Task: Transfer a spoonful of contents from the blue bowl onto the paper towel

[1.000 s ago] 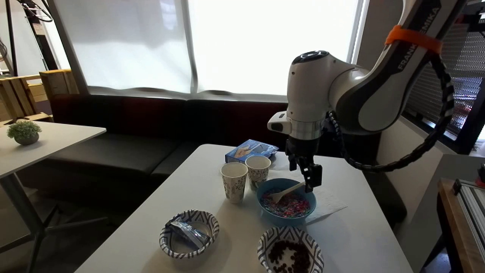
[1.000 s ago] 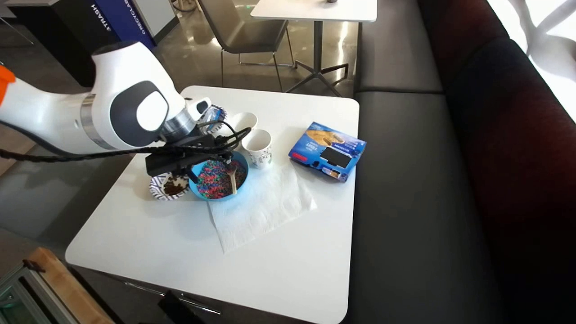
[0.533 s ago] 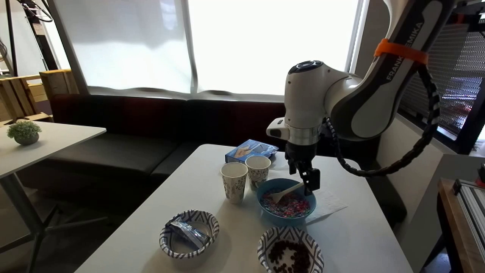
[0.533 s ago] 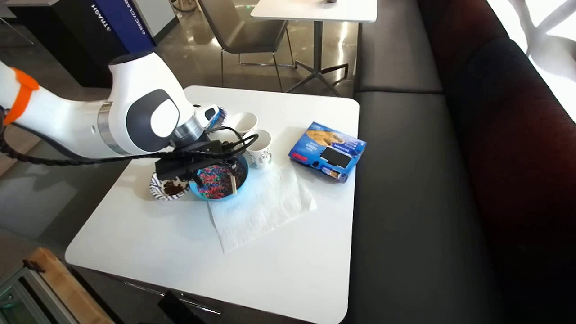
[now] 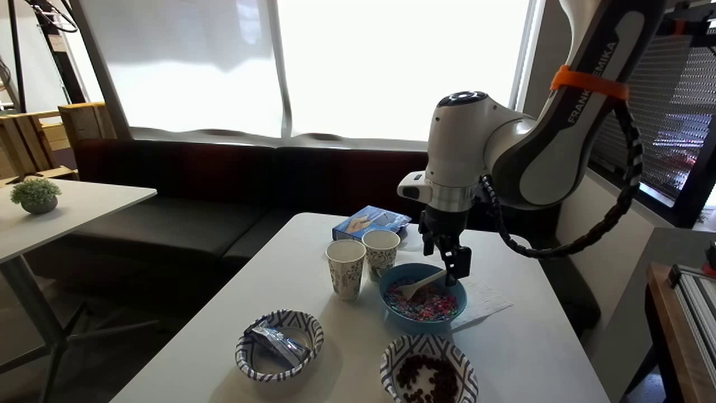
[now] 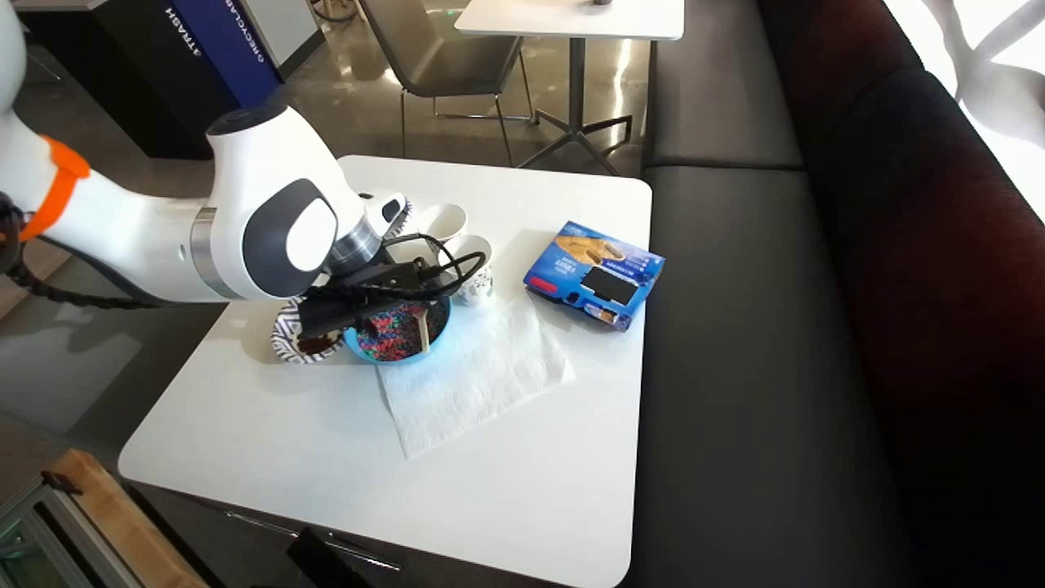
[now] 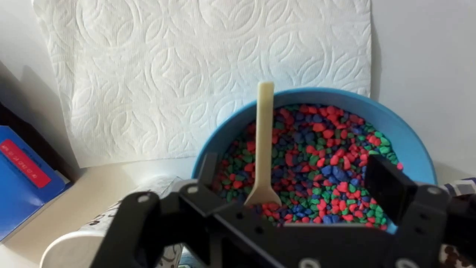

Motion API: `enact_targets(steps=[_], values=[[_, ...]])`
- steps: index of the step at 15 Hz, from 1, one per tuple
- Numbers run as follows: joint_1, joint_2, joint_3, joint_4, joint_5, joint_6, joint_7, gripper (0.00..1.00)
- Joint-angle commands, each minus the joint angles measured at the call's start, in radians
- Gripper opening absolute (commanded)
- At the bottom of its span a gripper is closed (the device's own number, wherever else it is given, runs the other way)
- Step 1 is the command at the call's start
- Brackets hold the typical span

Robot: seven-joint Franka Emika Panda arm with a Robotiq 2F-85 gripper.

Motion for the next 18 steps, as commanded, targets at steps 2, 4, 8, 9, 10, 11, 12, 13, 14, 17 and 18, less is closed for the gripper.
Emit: enact_targets(steps=[2,4,8,9,10,11,12,13,14,17,18], values=[[-0.099,0.048,0.067,-0.025,0.044,0.111,-0.128,1.00],[-0.130,0.071,0.085,-0.025,0.030,0.141,-0.179,1.00],[-0.152,0.099,0.088,-0.019,0.009,0.188,-0.263,0.75],[-0.160,0.104,0.093,-0.018,0.010,0.200,-0.284,0.66],[-0.168,0.108,0.100,-0.019,0.012,0.215,-0.305,0.55],[-0.170,0.109,0.101,-0.018,0.010,0.223,-0.321,0.45],[-0.177,0.112,0.107,-0.019,0.013,0.234,-0.335,0.39],[-0.181,0.114,0.111,-0.018,0.013,0.243,-0.348,0.33],[-0.188,0.117,0.117,-0.018,0.015,0.249,-0.361,0.32],[-0.196,0.128,0.113,-0.010,0.012,0.263,-0.387,0.35],[-0.200,0.132,0.115,-0.009,0.014,0.265,-0.396,0.38]])
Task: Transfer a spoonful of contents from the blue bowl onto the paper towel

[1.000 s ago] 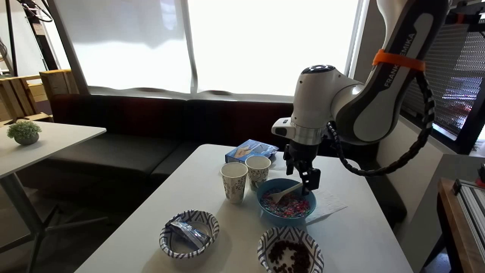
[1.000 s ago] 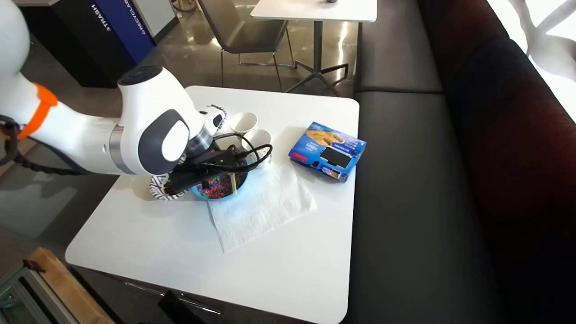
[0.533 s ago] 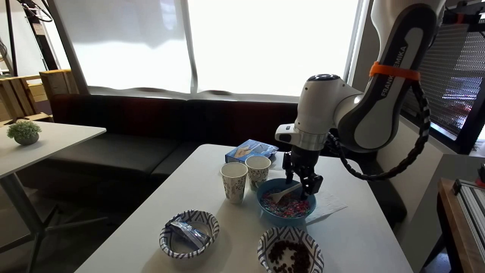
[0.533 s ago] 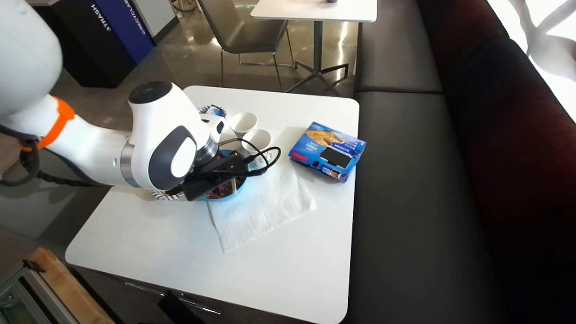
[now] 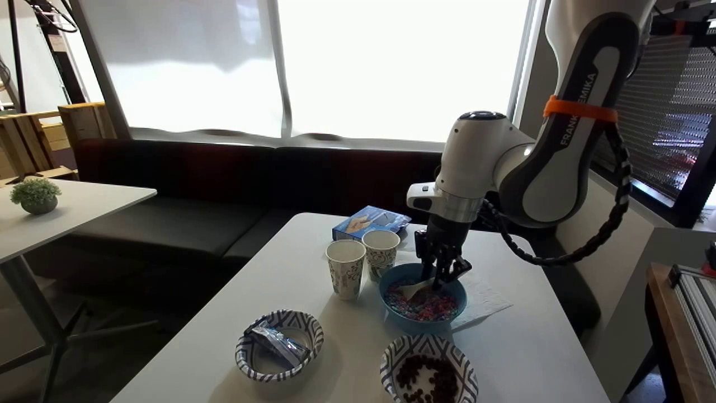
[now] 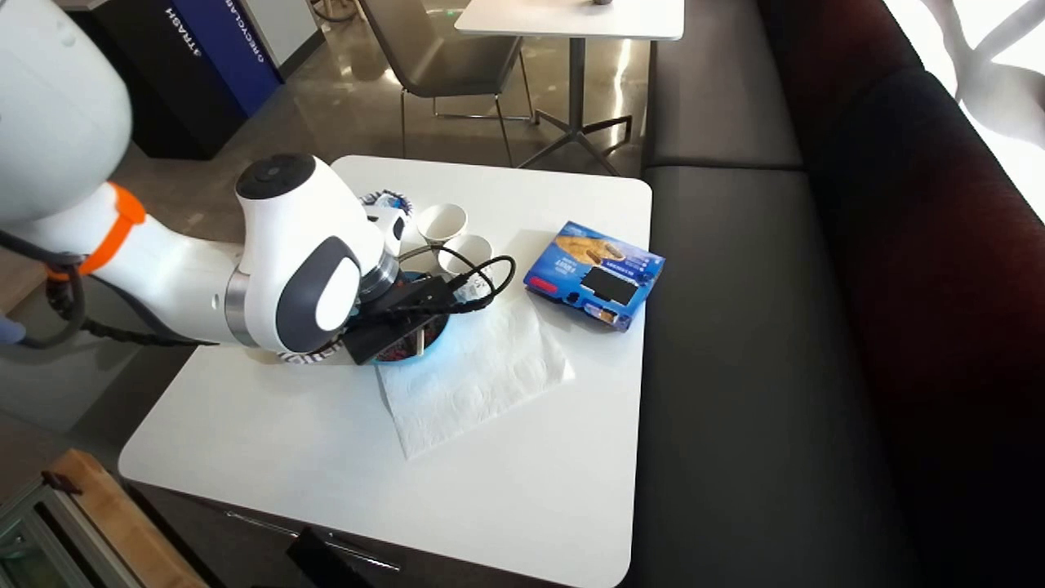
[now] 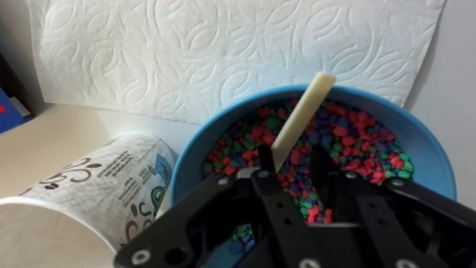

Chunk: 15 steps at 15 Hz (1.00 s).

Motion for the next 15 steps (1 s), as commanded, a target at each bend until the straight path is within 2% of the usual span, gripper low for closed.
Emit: enact_targets(steps=[1,3,4,5,7,8,9,11,15], values=[[-0.028,0.030,0.010,0.009,-0.001,0.038,-0.050,0.44],[-0.036,0.038,0.010,0.014,0.002,0.046,-0.060,0.51],[-0.041,0.042,0.014,0.015,0.005,0.048,-0.064,0.44],[-0.045,0.045,0.016,0.017,0.007,0.052,-0.066,0.25],[-0.065,0.053,0.032,0.021,0.016,0.055,-0.065,0.13],[-0.072,0.056,0.036,0.022,0.015,0.055,-0.066,0.03],[-0.078,0.057,0.039,0.024,0.014,0.054,-0.067,0.00],[-0.111,0.064,0.070,0.027,0.012,0.044,-0.082,0.03],[-0.125,0.066,0.090,0.029,0.005,0.036,-0.120,0.03]])
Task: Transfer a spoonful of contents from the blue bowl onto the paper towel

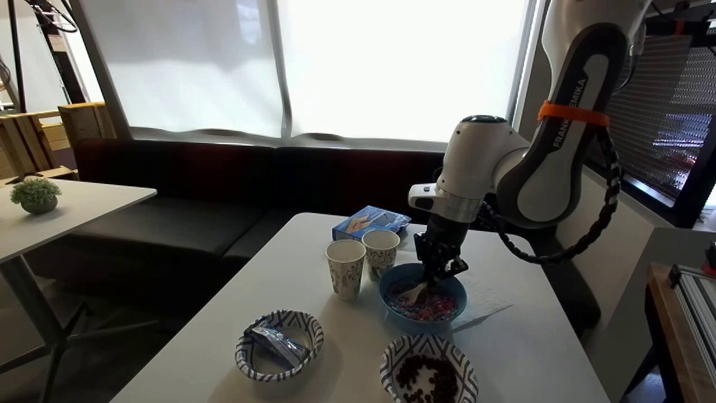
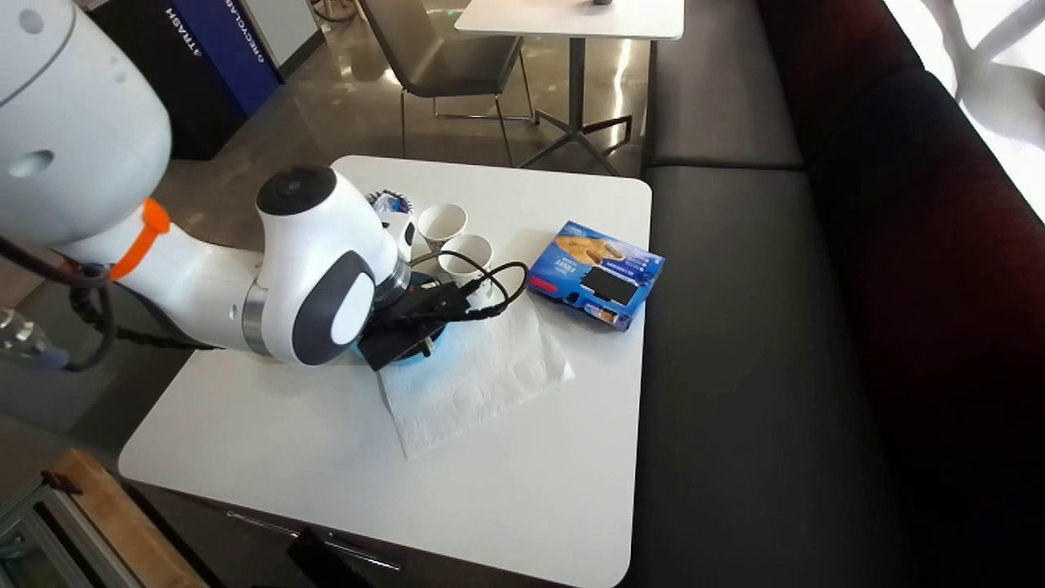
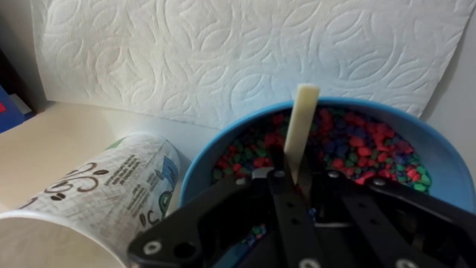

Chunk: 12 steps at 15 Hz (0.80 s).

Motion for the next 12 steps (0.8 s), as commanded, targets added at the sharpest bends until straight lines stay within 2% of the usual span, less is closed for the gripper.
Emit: enact_targets(steps=[1,7,12], values=[[-0.024,0.027,0.031,0.013,0.006,-0.002,-0.053,0.03],[-0.008,0.048,0.028,0.031,0.009,-0.009,-0.093,0.03],[-0.052,0.079,0.085,0.042,0.020,-0.003,-0.114,0.03]])
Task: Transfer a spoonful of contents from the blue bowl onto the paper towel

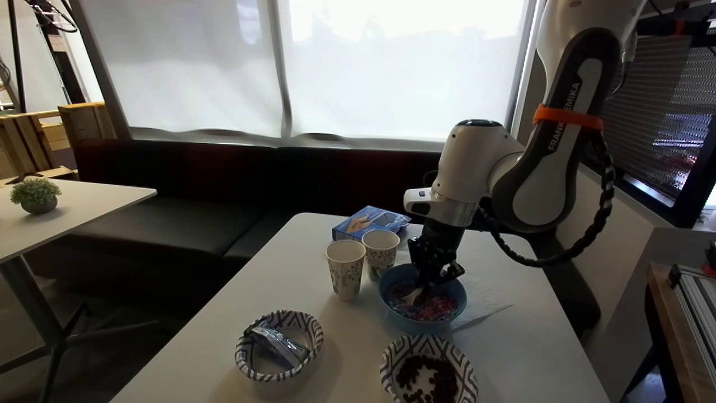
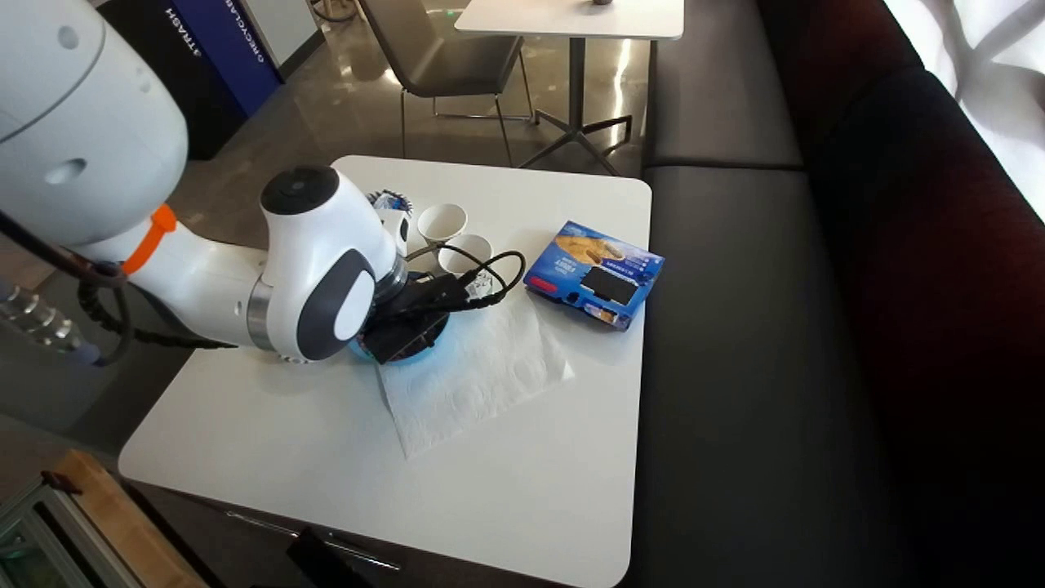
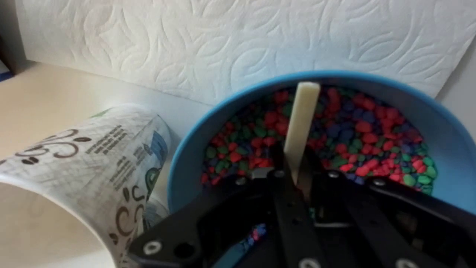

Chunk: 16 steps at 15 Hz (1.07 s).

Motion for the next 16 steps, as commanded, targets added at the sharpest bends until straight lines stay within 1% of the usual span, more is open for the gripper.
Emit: enact_targets(steps=[1,4,10,12,16], values=[[-0.035,0.052,0.049,0.021,0.020,-0.004,-0.040,0.03],[-0.071,0.064,0.080,0.024,0.023,-0.006,-0.050,0.03],[-0.202,0.066,0.189,0.016,0.036,-0.016,-0.101,0.03],[-0.234,0.060,0.214,0.011,0.040,-0.023,-0.119,0.03],[-0.325,0.056,0.295,-0.002,0.050,-0.036,-0.167,0.03]])
